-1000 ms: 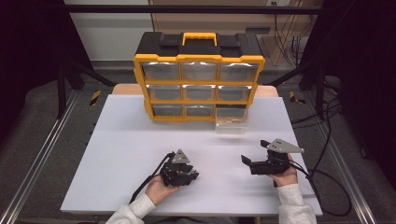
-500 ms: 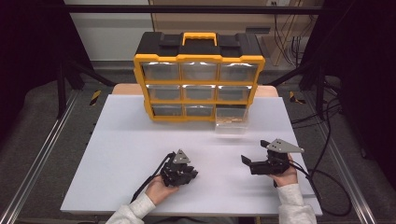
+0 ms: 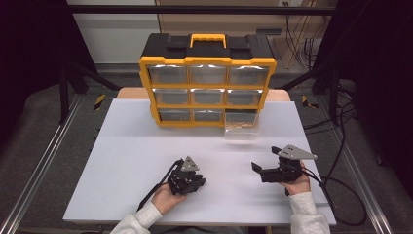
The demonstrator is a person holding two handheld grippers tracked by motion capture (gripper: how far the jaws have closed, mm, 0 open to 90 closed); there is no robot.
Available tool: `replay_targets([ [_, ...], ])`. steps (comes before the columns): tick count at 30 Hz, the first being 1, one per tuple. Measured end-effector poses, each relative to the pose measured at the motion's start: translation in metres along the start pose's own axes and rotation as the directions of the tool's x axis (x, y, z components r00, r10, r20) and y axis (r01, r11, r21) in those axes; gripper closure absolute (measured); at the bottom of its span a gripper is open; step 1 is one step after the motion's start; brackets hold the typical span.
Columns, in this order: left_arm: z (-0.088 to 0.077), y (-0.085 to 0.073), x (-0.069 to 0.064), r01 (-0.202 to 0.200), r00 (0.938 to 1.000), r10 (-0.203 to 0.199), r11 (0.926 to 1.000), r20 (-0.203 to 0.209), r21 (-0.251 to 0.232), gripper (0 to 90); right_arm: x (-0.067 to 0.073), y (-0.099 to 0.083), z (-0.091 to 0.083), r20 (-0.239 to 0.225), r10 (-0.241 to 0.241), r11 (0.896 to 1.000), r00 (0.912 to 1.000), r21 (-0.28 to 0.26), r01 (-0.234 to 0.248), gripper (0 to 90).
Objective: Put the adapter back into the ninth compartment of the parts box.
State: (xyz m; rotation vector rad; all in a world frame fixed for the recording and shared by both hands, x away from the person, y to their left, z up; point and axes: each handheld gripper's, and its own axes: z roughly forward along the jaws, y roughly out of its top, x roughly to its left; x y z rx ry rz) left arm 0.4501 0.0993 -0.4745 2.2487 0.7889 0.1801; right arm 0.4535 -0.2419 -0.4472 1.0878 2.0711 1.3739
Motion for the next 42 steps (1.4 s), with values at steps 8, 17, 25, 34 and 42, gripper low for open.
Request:
replay_targets([
  [8, 0.0, 0.0, 0.001, 0.007, 1.0, -0.007, 1.0, 0.004, -0.001, 75.3, 0.0, 0.0, 0.0, -0.001, 0.001, 1.0, 1.0, 0.002, -0.001, 0.7],
  [17, -0.003, 0.001, 0.002, 0.015, 0.9997, -0.015, 0.9998, 0.017, -0.011, 75.5, 0.0, 0.0, 0.0, -0.002, 0.002, 1.0, 1.0, 0.005, -0.002, 0.6],
  [25, -0.007, 0.003, 0.002, 0.015, 0.9996, -0.014, 0.9997, 0.026, -0.019, 75.5, 0.0, 0.0, 0.0, -0.004, 0.001, 1.0, 1.0, 0.007, -0.001, 0.7],
  [34, -0.011, 0.005, 0.002, 0.014, 0.9994, -0.013, 0.9995, 0.031, -0.028, 75.5, 0.0, 0.0, 0.0, -0.005, 0.003, 1.0, 1.0, 0.009, -0.002, 0.7],
  [42, -0.017, 0.007, 0.002, 0.009, 0.9994, -0.007, 0.9991, 0.035, -0.041, 75.5, 0.0, 0.0, 0.0, -0.005, 0.003, 1.0, 1.0, 0.009, -0.003, 0.7],
])
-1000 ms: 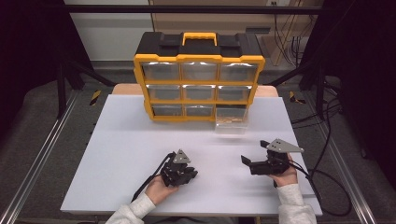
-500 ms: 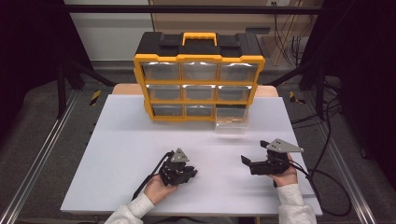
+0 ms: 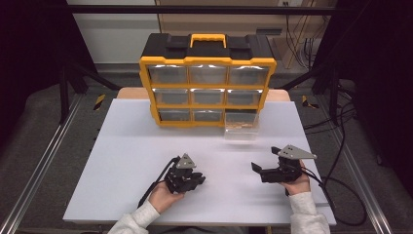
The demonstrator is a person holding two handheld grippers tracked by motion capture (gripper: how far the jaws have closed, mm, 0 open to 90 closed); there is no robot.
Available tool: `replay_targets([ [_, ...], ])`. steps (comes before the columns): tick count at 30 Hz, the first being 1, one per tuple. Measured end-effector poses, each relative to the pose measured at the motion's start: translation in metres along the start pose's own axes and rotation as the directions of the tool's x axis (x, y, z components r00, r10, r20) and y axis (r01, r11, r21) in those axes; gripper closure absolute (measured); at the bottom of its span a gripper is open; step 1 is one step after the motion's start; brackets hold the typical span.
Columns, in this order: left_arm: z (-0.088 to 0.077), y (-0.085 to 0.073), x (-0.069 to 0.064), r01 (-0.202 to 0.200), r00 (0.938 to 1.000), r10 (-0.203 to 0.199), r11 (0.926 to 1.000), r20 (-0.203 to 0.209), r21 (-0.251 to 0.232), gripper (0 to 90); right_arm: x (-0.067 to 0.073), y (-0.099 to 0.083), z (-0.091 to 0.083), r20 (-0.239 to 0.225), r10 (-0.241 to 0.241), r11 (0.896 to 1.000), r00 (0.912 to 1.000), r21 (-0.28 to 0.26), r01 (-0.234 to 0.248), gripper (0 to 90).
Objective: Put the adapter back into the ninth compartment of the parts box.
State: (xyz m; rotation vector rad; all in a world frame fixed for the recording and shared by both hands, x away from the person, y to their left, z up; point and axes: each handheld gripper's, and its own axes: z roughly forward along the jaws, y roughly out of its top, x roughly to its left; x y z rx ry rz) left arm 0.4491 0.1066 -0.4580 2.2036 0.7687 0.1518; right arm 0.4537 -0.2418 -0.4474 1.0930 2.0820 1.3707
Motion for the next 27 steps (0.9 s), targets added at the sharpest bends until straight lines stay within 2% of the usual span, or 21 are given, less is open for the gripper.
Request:
replay_targets([
  [27, -0.018, 0.007, 0.005, -0.002, 1.0, 0.001, 0.999, -0.004, -0.044, 75.5, 0.0, 0.0, 0.0, 0.0, -0.001, 1.0, 1.0, -0.002, 0.001, 0.7],
])
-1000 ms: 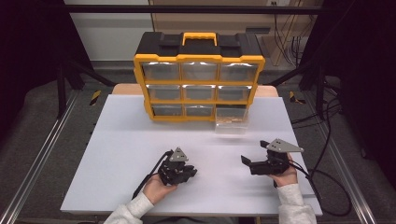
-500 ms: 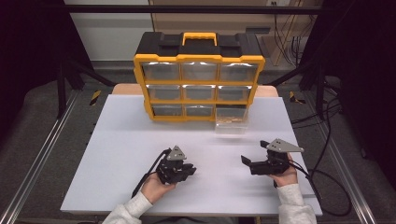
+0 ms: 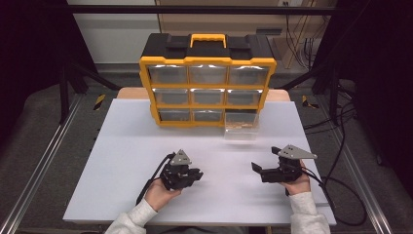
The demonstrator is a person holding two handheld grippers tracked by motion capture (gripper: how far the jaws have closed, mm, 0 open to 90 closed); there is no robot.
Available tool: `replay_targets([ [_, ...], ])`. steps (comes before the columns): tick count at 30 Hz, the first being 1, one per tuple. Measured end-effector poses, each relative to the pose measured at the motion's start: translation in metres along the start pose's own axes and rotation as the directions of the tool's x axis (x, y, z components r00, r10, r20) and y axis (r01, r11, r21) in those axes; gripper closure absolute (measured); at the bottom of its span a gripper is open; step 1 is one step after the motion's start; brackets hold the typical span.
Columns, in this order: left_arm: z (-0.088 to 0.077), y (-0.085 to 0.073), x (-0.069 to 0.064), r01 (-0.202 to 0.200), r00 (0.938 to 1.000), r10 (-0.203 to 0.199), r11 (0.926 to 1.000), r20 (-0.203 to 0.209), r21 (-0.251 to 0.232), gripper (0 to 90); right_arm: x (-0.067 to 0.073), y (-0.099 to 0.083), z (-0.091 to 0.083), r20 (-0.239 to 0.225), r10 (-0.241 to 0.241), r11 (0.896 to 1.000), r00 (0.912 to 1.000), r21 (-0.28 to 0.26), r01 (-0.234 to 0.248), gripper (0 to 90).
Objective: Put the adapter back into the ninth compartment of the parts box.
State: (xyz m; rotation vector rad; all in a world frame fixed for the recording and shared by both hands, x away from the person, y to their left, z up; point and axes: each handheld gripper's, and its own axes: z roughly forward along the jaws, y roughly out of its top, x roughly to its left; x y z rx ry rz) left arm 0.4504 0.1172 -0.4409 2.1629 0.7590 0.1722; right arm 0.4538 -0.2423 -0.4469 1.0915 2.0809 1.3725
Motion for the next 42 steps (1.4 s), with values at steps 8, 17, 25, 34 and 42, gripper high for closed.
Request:
replay_targets([
  [8, -0.003, 0.002, 0.001, 0.0, 1.0, 0.0, 1.0, 0.0, -0.005, 75.5, 0.0, 0.0, 0.0, -0.001, 0.0, 1.0, 1.0, 0.001, 0.0, 0.7],
  [17, -0.006, 0.005, 0.001, -0.004, 1.0, 0.004, 0.9999, 0.001, -0.012, 75.5, 0.0, 0.0, 0.0, -0.001, 0.0, 1.0, 1.0, 0.001, 0.0, 0.7],
  [25, -0.009, 0.008, 0.002, -0.005, 1.0, 0.005, 0.9998, 0.001, -0.018, 75.5, 0.0, 0.0, 0.0, -0.001, 0.0, 1.0, 1.0, 0.001, 0.0, 0.7],
  [34, -0.013, 0.013, 0.004, -0.003, 1.0, 0.003, 0.9996, 0.003, -0.03, 75.5, 0.0, 0.0, 0.0, -0.001, 0.002, 1.0, 1.0, 0.004, -0.002, 0.7],
  [42, -0.014, 0.019, 0.005, -0.008, 1.0, 0.008, 0.9995, 0.003, -0.03, 75.5, 0.0, 0.0, 0.0, 0.0, 0.0, 1.0, 1.0, 0.002, 0.0, 0.7],
])
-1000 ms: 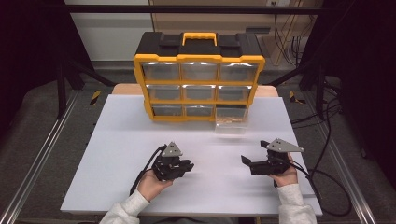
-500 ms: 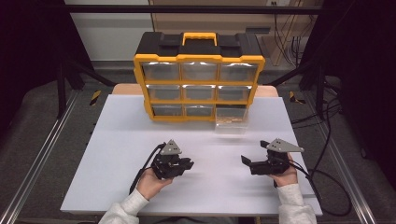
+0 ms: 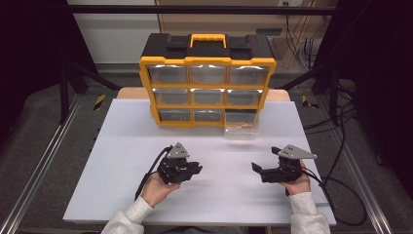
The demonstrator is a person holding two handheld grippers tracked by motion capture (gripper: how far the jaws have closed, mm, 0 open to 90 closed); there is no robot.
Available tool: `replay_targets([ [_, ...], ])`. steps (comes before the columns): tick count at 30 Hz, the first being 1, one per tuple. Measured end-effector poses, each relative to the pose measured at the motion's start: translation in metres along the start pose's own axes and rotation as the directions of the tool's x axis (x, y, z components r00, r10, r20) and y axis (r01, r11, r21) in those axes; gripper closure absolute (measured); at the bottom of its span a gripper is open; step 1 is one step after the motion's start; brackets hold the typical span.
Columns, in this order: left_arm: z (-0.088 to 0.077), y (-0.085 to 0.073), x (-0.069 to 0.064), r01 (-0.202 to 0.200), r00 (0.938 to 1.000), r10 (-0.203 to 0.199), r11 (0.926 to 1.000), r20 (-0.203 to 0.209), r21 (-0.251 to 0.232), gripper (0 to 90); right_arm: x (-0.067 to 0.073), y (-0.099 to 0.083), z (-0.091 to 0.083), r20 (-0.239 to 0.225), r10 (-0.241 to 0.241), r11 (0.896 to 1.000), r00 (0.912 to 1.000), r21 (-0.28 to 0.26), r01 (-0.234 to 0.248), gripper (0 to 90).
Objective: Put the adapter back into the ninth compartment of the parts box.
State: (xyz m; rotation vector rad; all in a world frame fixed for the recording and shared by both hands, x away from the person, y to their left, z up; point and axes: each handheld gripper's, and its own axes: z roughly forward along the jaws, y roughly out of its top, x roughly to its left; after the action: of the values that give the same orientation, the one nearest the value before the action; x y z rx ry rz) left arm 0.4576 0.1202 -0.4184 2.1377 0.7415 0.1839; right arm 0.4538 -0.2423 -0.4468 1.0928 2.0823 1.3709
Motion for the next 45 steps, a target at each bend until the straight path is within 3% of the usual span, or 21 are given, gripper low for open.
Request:
replay_targets([
  [45, 0.0, 0.035, 0.008, -0.012, 0.9999, 0.012, 0.9992, -0.002, -0.039, 75.5, 0.0, 0.0, 0.0, -0.004, 0.001, 1.0, 1.0, 0.006, -0.001, 0.6],
])
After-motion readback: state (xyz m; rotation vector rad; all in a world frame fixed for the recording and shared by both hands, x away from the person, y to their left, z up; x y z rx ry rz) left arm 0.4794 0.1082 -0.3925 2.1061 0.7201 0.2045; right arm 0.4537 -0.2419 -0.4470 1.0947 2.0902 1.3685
